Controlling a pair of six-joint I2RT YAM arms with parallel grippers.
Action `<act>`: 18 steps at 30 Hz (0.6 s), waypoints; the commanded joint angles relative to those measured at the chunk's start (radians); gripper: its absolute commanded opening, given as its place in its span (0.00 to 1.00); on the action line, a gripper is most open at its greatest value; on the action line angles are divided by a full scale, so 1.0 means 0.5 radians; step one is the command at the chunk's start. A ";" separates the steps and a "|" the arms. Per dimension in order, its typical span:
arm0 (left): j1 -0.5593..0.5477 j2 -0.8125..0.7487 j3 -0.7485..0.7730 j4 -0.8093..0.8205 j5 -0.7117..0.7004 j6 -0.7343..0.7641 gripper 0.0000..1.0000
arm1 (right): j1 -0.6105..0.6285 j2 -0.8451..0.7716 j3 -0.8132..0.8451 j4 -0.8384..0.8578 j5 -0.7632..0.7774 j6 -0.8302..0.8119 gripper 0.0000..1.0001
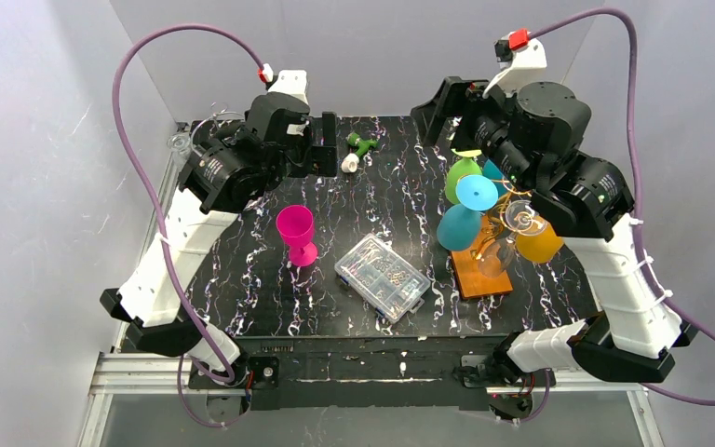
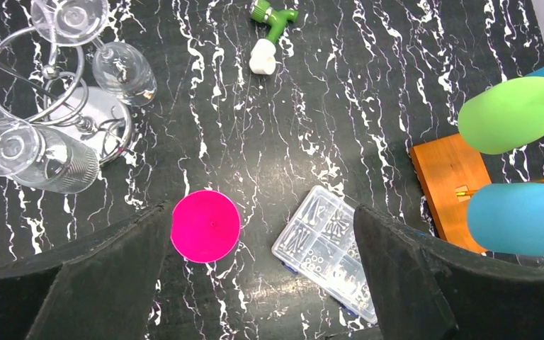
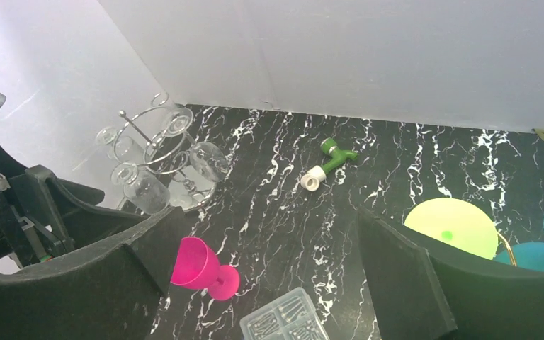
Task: Take the wine glass off the wine glass rack
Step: Pick up the wine glass from the wine rack.
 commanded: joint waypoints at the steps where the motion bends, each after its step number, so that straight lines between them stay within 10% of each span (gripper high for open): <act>1: 0.001 -0.080 -0.052 0.063 0.041 -0.002 0.99 | -0.007 -0.017 -0.058 0.076 0.067 -0.034 1.00; 18: -0.003 -0.182 -0.262 0.248 0.473 -0.215 0.99 | -0.007 -0.046 -0.078 0.116 0.063 -0.060 1.00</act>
